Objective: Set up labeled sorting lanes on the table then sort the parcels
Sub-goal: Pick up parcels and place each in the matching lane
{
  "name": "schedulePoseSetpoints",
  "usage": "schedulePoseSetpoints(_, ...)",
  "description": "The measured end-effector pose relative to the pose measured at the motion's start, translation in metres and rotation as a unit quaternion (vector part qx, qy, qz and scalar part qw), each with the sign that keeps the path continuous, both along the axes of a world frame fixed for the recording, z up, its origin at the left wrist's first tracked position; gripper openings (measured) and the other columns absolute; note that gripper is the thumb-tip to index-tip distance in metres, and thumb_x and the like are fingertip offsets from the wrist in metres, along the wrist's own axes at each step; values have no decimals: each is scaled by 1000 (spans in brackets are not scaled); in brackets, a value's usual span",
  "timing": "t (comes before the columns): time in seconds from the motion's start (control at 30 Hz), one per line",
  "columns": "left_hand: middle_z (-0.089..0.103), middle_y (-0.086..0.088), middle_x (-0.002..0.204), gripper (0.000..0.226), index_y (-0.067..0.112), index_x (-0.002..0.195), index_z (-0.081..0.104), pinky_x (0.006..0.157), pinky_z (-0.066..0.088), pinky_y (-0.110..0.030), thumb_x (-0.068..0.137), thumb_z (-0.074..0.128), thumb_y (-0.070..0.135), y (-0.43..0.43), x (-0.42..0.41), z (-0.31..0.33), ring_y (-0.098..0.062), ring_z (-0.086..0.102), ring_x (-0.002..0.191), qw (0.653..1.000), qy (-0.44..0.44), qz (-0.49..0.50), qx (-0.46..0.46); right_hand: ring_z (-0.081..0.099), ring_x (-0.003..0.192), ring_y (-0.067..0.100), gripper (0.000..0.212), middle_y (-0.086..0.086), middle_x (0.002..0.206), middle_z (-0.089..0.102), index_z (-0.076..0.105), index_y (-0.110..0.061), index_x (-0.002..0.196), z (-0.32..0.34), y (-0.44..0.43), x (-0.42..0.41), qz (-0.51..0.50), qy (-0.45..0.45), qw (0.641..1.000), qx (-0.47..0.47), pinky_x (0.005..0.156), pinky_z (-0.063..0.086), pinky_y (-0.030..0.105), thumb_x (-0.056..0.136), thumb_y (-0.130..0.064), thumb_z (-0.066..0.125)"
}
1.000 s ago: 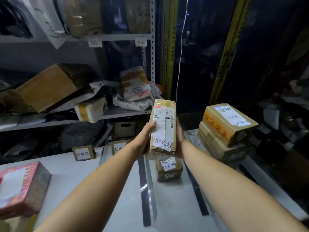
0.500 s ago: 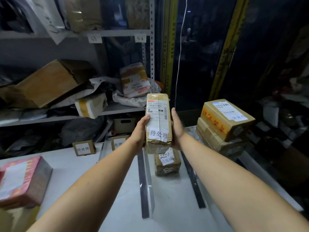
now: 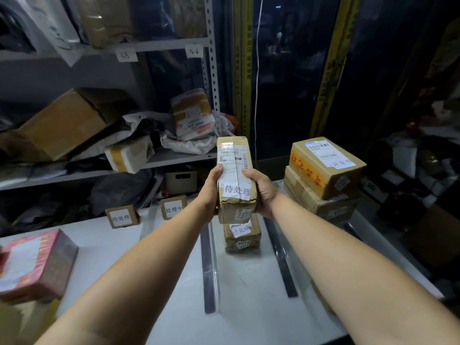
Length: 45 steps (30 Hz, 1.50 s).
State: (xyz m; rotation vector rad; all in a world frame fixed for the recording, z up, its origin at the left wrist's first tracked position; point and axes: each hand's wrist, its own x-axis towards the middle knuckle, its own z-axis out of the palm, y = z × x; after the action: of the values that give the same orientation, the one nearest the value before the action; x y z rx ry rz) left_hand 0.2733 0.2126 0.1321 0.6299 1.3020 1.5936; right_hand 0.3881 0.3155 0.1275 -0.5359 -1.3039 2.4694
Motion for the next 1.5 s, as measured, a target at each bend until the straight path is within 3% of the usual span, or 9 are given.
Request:
schedulePoseSetpoints(0.23, 71, -14, 121, 57, 21, 136, 56, 96, 52, -44, 102, 28, 56, -11, -7, -4, -29, 69, 107, 999, 12, 34, -38, 69, 111, 35, 38, 18, 124, 72, 62, -18, 131, -11, -3, -12, 1, -41, 999, 28, 107, 48, 56, 100, -37, 52)
schedulePoseSetpoints(0.43, 72, -11, 119, 58, 27, 124, 64, 111, 42, -51, 95, 35, 68, -66, -44, -5, -33, 66, 115, 989, 28, 104, -106, 71, 107, 36, 41, 20, 125, 71, 59, -15, 137, -15, -45, -67, 50, -33, 998, -10, 96, 54, 49, 100, -31, 51)
schedulePoseSetpoints(0.5, 73, -10, 119, 59, 29, 123, 65, 109, 43, -52, 91, 38, 71, -88, -64, -12, -32, 66, 115, 986, 29, 106, -124, 68, 114, 39, 45, 20, 127, 70, 58, -15, 139, -23, -68, -85, 58, -43, 997, -31, 105, 49, 53, 98, -32, 52)
schedulePoseSetpoints(0.6, 76, -2, 109, 54, 31, 118, 65, 101, 48, -47, 95, 35, 70, -118, -93, -23, -26, 69, 108, 970, 79, 136, -185, 71, 103, 35, 43, 17, 115, 75, 61, -15, 136, -41, -97, -116, 57, -104, 992, -35, 97, 52, 47, 100, -34, 50)
schedulePoseSetpoints(0.73, 70, -2, 117, 42, 23, 117, 62, 95, 53, -47, 99, 37, 51, -135, -125, -46, -20, 66, 105, 938, 188, 195, -216, 70, 113, 34, 68, 10, 120, 75, 65, -27, 133, -83, -110, -151, 50, -197, 979, 19, 105, 45, 49, 71, -54, 70)
schedulePoseSetpoints(0.9, 65, -1, 114, 20, 19, 116, 60, 91, 53, -40, 98, 52, 24, -144, -143, -67, -20, 61, 104, 919, 224, 250, -207, 72, 99, 29, 44, 5, 101, 80, 71, -25, 119, -109, -127, -163, -1, -276, 961, 7, 81, 53, 41, 85, -52, 64)
schedulePoseSetpoints(1.07, 68, 2, 98, 11, 21, 98, 64, 73, 49, -30, 96, 56, 14, -143, -159, -90, -14, 62, 89, 932, 193, 242, -188, 73, 96, 29, 44, 5, 98, 80, 74, -24, 115, -131, -132, -179, -36, -312, 949, 7, 82, 55, 40, 82, -52, 66)
schedulePoseSetpoints(1.27, 69, -2, 96, 15, 19, 92, 65, 75, 49, -27, 94, 56, 7, -146, -166, -112, -14, 62, 84, 936, 169, 248, -182, 74, 91, 29, 33, 6, 96, 80, 75, -24, 111, -159, -126, -192, -50, -329, 943, 2, 76, 54, 36, 86, -45, 66)
schedulePoseSetpoints(1.5, 66, -2, 93, 13, 12, 99, 65, 65, 44, -20, 95, 55, 5, -148, -152, -119, -14, 58, 81, 943, 154, 226, -192, 76, 84, 25, 24, 8, 100, 79, 74, -21, 115, -169, -127, -177, -83, -304, 948, 48, 68, 61, 33, 94, -13, 63)
